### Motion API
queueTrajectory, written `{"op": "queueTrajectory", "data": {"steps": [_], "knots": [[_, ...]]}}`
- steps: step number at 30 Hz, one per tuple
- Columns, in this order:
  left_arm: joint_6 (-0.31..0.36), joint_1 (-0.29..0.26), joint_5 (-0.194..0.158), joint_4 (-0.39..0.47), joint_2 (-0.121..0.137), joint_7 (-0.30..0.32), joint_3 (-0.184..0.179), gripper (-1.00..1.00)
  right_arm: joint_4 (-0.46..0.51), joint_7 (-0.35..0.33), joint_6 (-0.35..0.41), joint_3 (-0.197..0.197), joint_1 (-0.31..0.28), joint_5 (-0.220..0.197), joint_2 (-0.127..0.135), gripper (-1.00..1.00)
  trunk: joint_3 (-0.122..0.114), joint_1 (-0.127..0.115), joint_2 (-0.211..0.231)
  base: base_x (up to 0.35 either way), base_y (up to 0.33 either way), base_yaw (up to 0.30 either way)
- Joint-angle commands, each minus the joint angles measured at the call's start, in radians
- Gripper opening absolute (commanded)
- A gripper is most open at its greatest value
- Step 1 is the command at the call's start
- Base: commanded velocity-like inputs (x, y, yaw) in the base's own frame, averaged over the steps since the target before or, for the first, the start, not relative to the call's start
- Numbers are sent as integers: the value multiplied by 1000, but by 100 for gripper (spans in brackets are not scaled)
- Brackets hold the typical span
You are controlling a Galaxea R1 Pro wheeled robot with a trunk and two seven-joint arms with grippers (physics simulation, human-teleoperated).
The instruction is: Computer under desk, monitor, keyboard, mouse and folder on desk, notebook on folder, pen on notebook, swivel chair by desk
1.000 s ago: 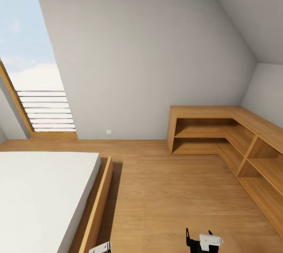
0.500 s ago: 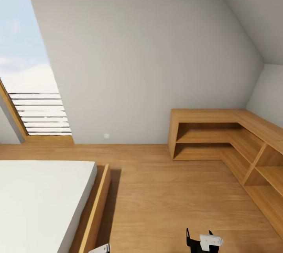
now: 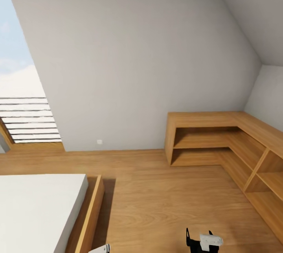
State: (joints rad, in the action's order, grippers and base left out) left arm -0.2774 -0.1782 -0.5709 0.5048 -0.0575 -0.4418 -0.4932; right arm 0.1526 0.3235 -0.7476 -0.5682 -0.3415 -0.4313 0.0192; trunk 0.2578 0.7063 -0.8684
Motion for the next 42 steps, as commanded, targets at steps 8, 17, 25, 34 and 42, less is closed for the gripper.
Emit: {"op": "queueTrajectory", "data": {"steps": [8,17,25,34,42], "knots": [[-7,-1,-11,0,1,-6,-8,100,0,6,-1,-9,-1,-4,-1,100,1,1,-1,329,0,-1],[-8,-1,-11,0,1,-6,-8,100,-1,6,-1,-10,-1,-4,-1,100,1,1,-1,330,0,-8],[-8,-1,-11,0,1,-6,-8,100,-1,6,-1,-9,-1,-4,0,100,-6,1,-1,330,0,-124],[-8,-1,-11,-1,2,-6,-8,100,-1,6,-1,-9,-1,-3,1,100,-16,1,-1,330,0,-181],[-8,-1,-10,-2,-10,-6,-8,100,-1,6,-1,-9,-1,-3,1,100,-25,1,-1,293,-39,-196]]}}
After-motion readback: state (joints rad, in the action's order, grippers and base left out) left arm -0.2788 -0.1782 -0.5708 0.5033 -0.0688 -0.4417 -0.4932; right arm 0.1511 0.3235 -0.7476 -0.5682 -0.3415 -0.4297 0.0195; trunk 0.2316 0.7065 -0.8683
